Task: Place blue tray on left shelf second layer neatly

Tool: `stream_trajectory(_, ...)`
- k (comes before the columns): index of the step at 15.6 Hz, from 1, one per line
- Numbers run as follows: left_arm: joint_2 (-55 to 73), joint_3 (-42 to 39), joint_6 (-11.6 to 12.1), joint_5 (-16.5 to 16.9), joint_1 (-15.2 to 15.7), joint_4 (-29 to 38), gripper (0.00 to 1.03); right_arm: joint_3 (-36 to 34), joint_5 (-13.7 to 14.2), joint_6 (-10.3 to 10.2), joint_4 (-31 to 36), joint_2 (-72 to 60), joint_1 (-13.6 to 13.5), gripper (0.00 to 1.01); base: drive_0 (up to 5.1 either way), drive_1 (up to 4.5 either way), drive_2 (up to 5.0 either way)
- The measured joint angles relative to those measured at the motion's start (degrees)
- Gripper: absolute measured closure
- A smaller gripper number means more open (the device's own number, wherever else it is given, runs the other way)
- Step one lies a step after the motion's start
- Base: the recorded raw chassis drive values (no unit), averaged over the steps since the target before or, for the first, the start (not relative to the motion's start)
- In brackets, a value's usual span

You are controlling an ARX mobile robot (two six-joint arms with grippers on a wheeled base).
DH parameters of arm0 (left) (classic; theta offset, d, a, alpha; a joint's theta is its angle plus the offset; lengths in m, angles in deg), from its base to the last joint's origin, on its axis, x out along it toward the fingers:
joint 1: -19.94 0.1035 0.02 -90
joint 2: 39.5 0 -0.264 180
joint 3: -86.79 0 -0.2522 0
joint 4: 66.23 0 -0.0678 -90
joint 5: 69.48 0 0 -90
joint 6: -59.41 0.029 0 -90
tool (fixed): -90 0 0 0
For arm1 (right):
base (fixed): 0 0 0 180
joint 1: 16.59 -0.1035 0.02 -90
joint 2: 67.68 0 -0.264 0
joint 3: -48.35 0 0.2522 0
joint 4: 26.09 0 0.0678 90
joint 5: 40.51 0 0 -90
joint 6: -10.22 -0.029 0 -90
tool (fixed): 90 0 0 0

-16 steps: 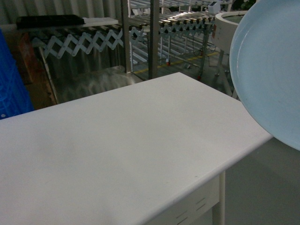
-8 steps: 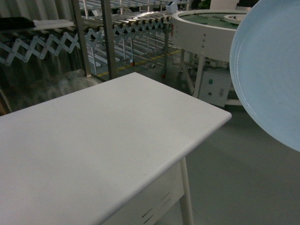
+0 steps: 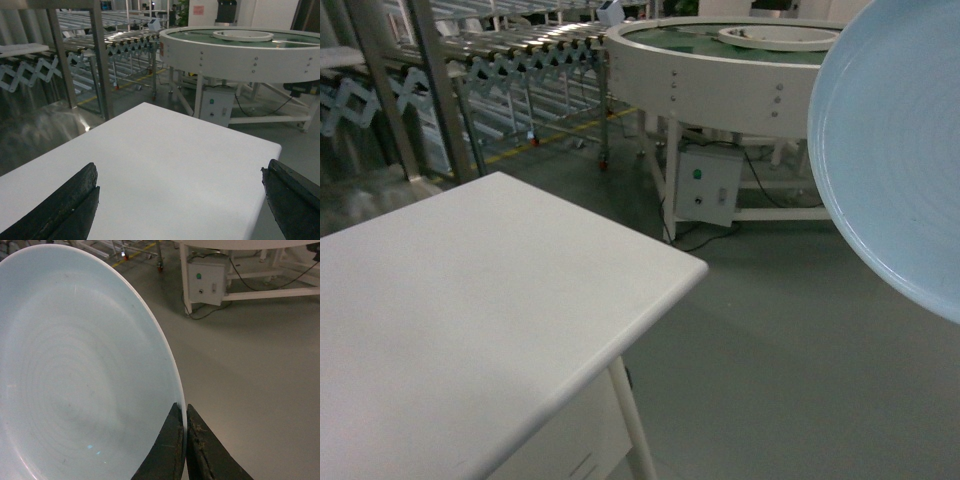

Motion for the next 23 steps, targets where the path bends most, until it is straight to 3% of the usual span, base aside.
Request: stream_trajectory(23, 0.0, 0.0, 0.0, 0.0, 0.0, 0.1, 0.05, 0.1, 0.0, 0.0, 0.2, 0.0, 0.0, 0.99, 1.6, 0.31, -6.1)
